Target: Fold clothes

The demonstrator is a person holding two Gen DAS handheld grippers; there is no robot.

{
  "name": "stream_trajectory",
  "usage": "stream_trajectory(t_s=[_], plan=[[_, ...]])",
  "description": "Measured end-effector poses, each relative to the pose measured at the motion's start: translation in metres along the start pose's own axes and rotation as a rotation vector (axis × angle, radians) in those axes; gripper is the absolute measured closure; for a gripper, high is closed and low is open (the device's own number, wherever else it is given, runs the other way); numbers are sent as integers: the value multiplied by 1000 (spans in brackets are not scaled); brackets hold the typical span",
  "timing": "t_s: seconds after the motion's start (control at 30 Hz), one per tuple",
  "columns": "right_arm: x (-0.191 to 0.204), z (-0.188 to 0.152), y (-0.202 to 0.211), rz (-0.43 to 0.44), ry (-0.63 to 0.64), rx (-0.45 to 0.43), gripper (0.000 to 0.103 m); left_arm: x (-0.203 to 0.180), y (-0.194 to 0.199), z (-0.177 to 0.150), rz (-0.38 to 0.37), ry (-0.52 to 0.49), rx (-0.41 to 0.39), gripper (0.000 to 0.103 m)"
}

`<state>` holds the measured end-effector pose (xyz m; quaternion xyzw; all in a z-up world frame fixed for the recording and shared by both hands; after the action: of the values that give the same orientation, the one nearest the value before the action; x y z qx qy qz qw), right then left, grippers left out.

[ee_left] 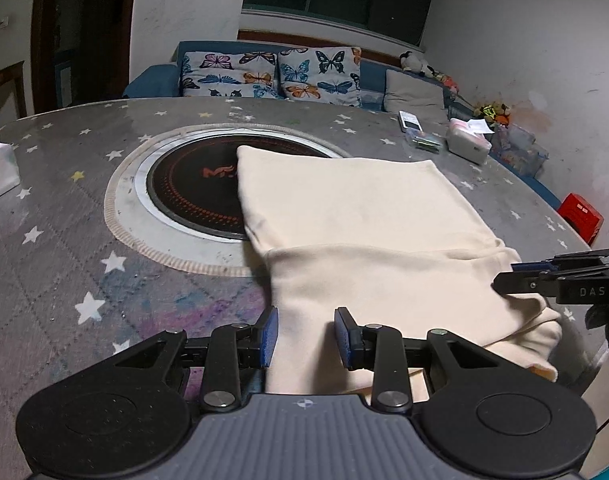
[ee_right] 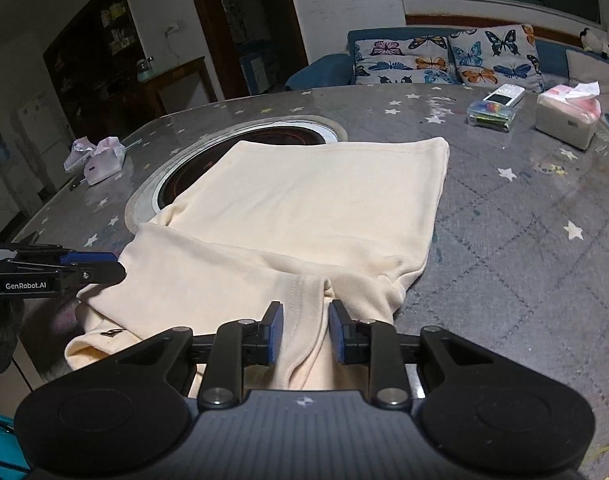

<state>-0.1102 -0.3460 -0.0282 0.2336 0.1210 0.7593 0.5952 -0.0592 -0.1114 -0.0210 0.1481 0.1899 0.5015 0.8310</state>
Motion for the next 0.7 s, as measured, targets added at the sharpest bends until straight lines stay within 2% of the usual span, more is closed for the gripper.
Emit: stream_trajectory(t_s=[0.1, 0.23, 0.33, 0.5, 0.7], plan=[[3, 7, 5, -4, 16, -22, 96, 2, 0, 0, 4, 1, 3, 69], [10, 20, 15, -16, 54, -63, 96, 1, 1, 5, 3, -12, -4, 69], [13, 25, 19, -27, 68, -75, 96, -2, 0, 12, -8, -15, -19, 69], [0, 8, 4, -59, 32, -17, 93, -14, -11, 20, -40, -35, -26, 69], [6, 27, 17, -44, 89, -86, 91, -26, -19, 26, -76, -71, -33, 69]])
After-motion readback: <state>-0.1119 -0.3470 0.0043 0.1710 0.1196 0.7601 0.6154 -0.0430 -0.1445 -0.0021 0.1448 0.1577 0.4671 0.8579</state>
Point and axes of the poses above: each gripper's, at about its wrist camera, not at the fingertips, and y roughly against the way its jaws point, x to its left, z to its top, the point moved 7 cm from there along -y, roughly the way its jaws point, and after that the axes turned 15 degrees about -x, right-handed, at the moved point
